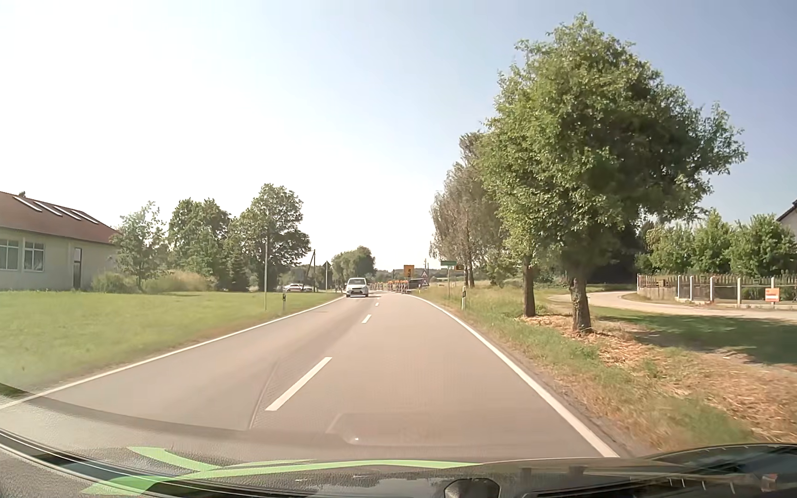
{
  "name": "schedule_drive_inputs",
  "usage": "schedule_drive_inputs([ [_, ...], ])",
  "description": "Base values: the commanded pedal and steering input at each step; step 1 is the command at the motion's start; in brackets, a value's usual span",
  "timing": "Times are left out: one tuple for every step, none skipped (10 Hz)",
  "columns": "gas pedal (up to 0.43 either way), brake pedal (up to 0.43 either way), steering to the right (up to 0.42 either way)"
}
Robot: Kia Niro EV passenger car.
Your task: Follow the waypoints while adhering to traffic rules and regulations
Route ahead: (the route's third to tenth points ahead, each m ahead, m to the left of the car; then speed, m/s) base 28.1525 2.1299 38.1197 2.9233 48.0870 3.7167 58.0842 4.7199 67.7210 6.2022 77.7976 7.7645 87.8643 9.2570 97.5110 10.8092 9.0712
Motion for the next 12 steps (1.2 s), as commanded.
schedule_drive_inputs([
  [0.079,0.0,-0.006],
  [0.079,0.0,-0.006],
  [0.079,0.0,-0.006],
  [0.079,0.0,-0.006],
  [0.079,0.0,-0.006],
  [0.079,0.0,-0.006],
  [0.079,0.0,-0.007],
  [0.098,0.0,-0.009],
  [0.11,0.0,-0.01],
  [0.11,0.0,-0.011],
  [0.118,0.0,-0.013],
  [0.13,0.0,-0.013],
])
